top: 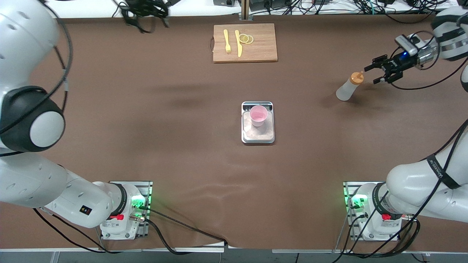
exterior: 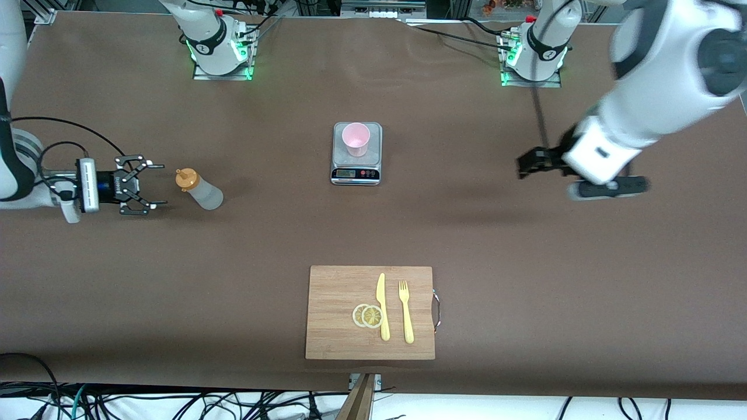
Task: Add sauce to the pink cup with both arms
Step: 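Release the cup and withdraw the left gripper while the right gripper reaches the bottle, then grasp the white sauce bottle with the right gripper and lift it, then carry the bottle with the right gripper over the pink cup, then tilt the bottle nozzle into the pink cup with the right gripper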
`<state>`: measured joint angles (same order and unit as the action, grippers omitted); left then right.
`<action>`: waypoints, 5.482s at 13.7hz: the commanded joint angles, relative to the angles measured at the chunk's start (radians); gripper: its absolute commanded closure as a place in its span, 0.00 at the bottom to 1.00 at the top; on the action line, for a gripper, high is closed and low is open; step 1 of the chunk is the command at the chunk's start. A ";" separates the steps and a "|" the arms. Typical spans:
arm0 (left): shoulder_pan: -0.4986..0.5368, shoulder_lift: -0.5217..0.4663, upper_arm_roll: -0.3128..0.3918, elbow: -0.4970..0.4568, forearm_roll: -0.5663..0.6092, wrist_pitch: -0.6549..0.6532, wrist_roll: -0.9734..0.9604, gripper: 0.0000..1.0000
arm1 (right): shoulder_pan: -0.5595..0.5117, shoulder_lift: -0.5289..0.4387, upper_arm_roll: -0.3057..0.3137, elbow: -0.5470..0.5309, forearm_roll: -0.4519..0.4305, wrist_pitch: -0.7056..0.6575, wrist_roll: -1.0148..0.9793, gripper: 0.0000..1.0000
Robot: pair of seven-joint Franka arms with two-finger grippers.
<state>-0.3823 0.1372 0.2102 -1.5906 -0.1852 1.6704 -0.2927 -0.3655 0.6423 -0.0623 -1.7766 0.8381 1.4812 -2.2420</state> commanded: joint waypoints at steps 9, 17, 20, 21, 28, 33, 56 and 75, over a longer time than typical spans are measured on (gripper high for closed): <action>0.393 -0.084 -0.209 -0.012 0.138 -0.135 0.342 0.00 | 0.010 0.206 0.016 0.034 0.147 -0.082 -0.303 0.00; 0.451 -0.071 -0.287 -0.006 0.188 -0.161 0.376 0.00 | 0.068 0.224 0.022 0.037 0.176 -0.084 -0.289 0.00; 0.450 -0.061 -0.287 0.004 0.188 -0.161 0.376 0.00 | 0.079 0.229 0.024 0.039 0.176 -0.085 -0.277 0.09; 0.448 -0.056 -0.287 0.011 0.188 -0.161 0.376 0.00 | 0.080 0.229 0.024 0.049 0.171 -0.085 -0.256 0.37; 0.442 -0.050 -0.287 0.021 0.188 -0.161 0.374 0.00 | 0.132 0.211 0.047 0.129 0.099 -0.075 -0.125 1.00; 0.444 -0.047 -0.287 0.024 0.188 -0.161 0.374 0.00 | 0.285 0.100 0.085 0.192 -0.133 0.065 0.189 1.00; 0.448 -0.047 -0.284 0.023 0.187 -0.161 0.376 0.00 | 0.793 -0.066 0.412 0.259 -1.088 -0.041 1.358 1.00; 0.450 -0.047 -0.284 0.023 0.187 -0.162 0.376 0.00 | 0.887 -0.055 0.434 0.289 -1.215 -0.101 1.484 1.00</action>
<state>0.0566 0.0774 -0.0646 -1.5928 -0.0223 1.5202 0.0630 0.5214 0.5910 0.3622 -1.5016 -0.3606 1.3921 -0.7469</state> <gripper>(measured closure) 0.000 0.700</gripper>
